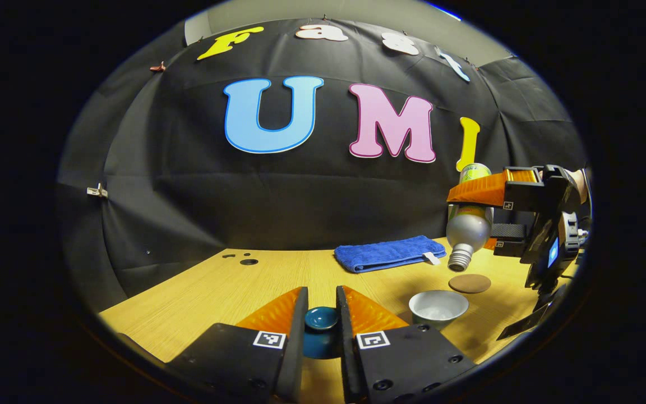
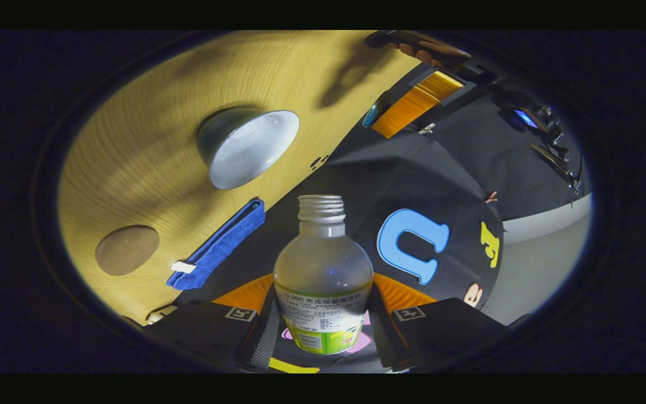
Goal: Open the teacup lid with one hand, grasp the water bottle and pour water into the teacup with the other hand; after pouring, place the water bottle on the coaster and then close the teacup lid.
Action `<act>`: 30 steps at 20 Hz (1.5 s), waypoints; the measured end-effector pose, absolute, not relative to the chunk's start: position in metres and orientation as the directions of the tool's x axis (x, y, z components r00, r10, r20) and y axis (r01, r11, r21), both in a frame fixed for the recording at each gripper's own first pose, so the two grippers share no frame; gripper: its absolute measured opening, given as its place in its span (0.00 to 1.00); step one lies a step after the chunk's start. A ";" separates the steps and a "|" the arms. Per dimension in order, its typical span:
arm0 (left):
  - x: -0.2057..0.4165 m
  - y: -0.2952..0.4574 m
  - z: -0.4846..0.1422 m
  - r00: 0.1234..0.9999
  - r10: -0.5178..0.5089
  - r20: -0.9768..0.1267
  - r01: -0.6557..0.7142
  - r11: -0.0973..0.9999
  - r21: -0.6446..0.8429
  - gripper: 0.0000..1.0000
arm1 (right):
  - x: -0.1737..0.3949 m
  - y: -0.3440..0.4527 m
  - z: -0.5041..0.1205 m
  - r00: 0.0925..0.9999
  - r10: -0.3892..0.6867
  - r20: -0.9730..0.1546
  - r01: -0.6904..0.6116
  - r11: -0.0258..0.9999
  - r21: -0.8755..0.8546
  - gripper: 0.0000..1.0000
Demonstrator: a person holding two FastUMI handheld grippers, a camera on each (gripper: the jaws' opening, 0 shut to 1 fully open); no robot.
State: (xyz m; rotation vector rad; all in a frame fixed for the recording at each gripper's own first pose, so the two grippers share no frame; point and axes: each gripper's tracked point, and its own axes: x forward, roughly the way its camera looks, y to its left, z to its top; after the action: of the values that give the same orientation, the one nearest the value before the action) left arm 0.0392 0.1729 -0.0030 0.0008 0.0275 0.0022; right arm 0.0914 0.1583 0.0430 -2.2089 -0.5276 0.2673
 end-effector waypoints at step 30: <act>0.040 0.173 -0.003 1.000 0.001 -0.024 -0.001 1.000 0.003 0.32 | 0.049 0.063 0.053 0.974 0.226 0.011 -0.217 0.948 -0.234 0.74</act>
State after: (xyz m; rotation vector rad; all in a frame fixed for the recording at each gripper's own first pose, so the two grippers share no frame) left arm 0.0400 0.1732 -0.0028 0.0025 0.0240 0.0013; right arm 0.0493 0.0627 0.0527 -0.2343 -0.0377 0.2256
